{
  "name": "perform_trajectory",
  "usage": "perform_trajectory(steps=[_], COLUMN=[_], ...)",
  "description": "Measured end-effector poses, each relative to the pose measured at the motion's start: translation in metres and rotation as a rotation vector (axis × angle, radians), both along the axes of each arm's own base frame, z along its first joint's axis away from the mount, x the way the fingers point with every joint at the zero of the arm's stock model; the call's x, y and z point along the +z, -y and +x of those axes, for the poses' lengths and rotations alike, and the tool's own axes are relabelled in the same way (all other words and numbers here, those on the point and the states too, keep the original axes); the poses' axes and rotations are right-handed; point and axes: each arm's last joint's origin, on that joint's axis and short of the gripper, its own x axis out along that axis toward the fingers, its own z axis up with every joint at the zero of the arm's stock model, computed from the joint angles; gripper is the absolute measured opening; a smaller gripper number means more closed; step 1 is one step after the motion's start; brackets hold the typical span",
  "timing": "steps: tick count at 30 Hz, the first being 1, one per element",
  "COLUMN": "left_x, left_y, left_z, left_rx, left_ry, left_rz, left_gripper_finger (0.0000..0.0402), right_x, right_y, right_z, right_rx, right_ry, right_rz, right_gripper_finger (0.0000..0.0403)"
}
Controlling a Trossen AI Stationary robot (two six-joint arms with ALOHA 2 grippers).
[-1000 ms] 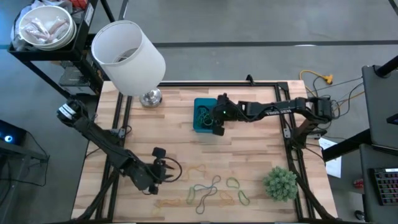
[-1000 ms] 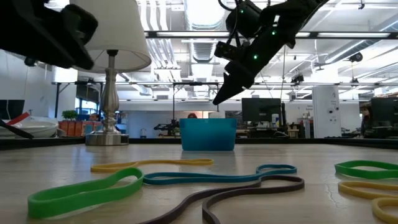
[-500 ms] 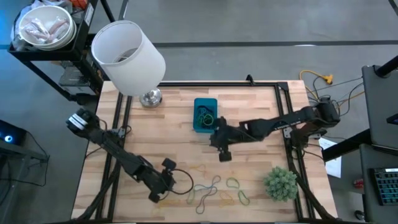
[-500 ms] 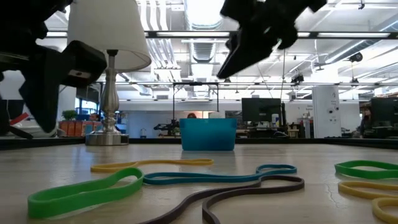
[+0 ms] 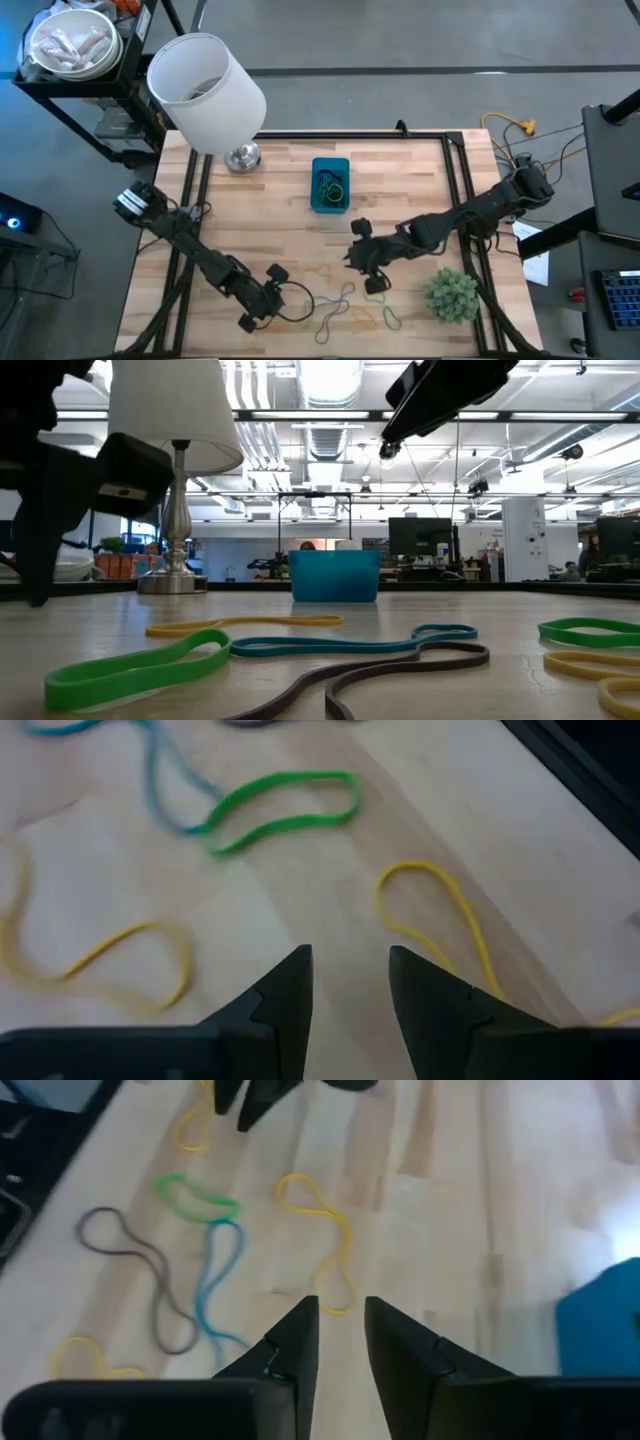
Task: Pick and place rubber bands into bin
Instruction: Put the yellow rubber band into the blue bin
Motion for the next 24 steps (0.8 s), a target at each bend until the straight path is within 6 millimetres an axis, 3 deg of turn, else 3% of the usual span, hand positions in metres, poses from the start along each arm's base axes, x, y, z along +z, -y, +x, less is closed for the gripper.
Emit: perform_trajectory(steps=[10,24], left_x=[-0.010,-0.030], left_y=[0.012,0.014], left_z=[0.014,0.026], left_rx=[-0.091,-0.070], left_ry=[0.055,0.025], left_rz=[-0.013,-0.081], left_gripper_finger=[0.0118,0.0118], right_x=[0.001,-0.004], right_y=[-0.021,-0.024], right_z=[-0.006,-0.010], right_rx=[0.031,0.010], right_ry=[0.030,0.021], right_rz=[0.003,-0.001], right_gripper_finger=[0.0068,0.0066])
